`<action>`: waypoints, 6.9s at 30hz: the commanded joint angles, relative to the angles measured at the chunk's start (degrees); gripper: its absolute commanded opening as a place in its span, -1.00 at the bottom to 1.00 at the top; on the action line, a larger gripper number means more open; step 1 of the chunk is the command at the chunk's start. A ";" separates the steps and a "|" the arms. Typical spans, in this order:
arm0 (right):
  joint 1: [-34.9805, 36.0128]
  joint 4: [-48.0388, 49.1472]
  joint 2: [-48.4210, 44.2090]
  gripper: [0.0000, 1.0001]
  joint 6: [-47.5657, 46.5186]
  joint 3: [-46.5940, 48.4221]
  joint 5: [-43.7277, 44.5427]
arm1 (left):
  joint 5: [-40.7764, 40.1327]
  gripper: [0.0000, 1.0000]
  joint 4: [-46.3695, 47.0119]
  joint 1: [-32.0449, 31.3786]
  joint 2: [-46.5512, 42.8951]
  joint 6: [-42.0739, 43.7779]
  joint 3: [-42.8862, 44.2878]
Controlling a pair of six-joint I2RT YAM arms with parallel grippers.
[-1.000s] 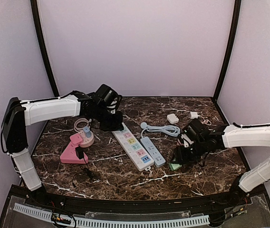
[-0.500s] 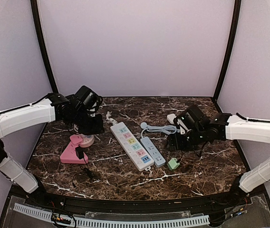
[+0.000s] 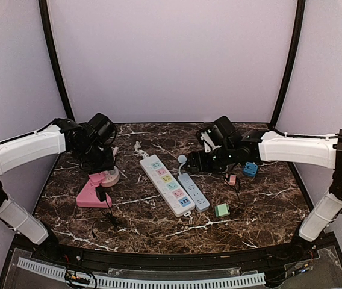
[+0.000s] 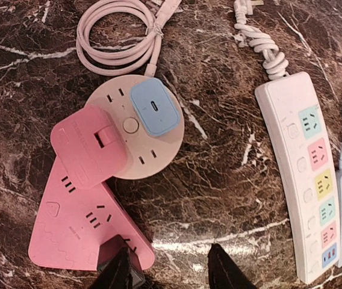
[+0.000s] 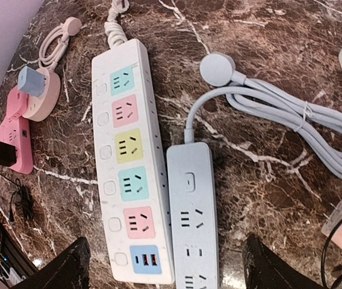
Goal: Pull the plug off the socket
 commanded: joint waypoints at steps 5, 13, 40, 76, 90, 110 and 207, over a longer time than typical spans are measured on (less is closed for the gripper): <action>0.56 5.48 4.24 0.68 -1.98 4.98 -3.50 | -5.14 -0.11 -2.63 4.54 13.63 -1.32 9.81; 0.62 6.79 4.30 0.67 -1.64 3.92 -4.44 | -3.13 -0.08 1.34 9.05 21.32 -0.29 12.66; 1.10 10.67 9.31 0.64 -1.32 6.85 -11.16 | 6.12 -0.70 4.53 1.98 25.74 9.94 16.52; 4.12 31.94 35.32 0.31 19.00 22.33 -37.11 | 12.73 -0.77 21.55 -3.26 0.35 0.08 -3.45; 2.59 35.51 36.19 -0.25 21.85 24.09 -38.27 | 15.32 -0.77 23.91 -3.14 -1.70 0.53 -4.66; 2.94 29.92 36.51 -1.00 23.86 24.10 -27.24 | 13.69 -0.76 20.87 -3.63 -2.73 3.20 -4.08; 3.47 21.29 22.85 -1.00 7.30 19.85 -6.14 | 13.01 -0.92 19.77 1.61 -7.89 6.66 -4.98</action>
